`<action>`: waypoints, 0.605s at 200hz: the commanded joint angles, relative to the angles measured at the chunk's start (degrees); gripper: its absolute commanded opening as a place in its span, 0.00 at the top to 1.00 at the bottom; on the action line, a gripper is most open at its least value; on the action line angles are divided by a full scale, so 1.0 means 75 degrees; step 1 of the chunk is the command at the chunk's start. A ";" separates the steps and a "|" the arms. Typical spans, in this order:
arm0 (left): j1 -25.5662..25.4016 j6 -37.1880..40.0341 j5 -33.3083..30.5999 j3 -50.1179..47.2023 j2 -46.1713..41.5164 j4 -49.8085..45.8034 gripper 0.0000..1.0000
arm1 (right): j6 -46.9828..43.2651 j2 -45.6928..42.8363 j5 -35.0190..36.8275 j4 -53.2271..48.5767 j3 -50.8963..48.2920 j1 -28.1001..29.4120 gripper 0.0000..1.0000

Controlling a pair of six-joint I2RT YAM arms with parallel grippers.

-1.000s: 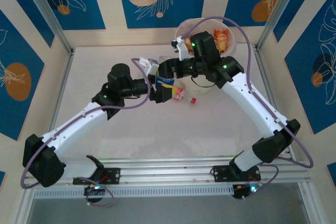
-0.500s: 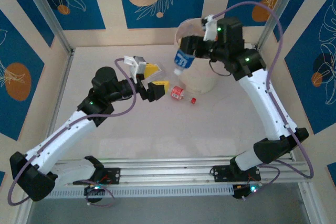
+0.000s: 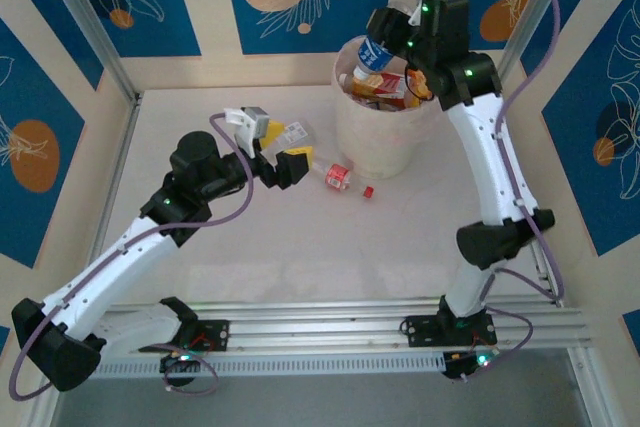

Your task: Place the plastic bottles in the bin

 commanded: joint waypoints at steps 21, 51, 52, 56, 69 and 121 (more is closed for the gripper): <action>-0.0082 0.0165 -0.0674 -0.0176 -0.0447 -0.0425 0.00 | 0.0322 0.1393 0.0642 -0.0922 0.1718 -0.0105 0.47; -0.0074 0.0208 -0.0937 -0.0212 -0.0545 -0.0529 0.01 | 0.0992 0.1812 0.0486 -0.1065 0.1810 -0.0181 0.48; -0.0074 0.0209 -0.0938 -0.0212 -0.0545 -0.0529 0.01 | 0.1017 0.1816 0.0494 -0.1067 0.1802 -0.0186 0.48; -0.0069 0.0215 -0.0940 -0.0212 -0.0539 -0.0528 0.01 | 0.1125 0.1837 0.0516 -0.1068 0.1758 -0.0190 0.48; -0.0074 0.0203 -0.0919 -0.0200 -0.0545 -0.0539 0.00 | 0.1446 0.1899 0.0539 -0.1003 0.1600 -0.0229 0.47; -0.0074 0.0058 -0.0841 -0.0311 -0.0489 -0.0412 0.00 | 0.2566 0.2135 0.0583 -0.1128 0.1190 -0.0412 0.47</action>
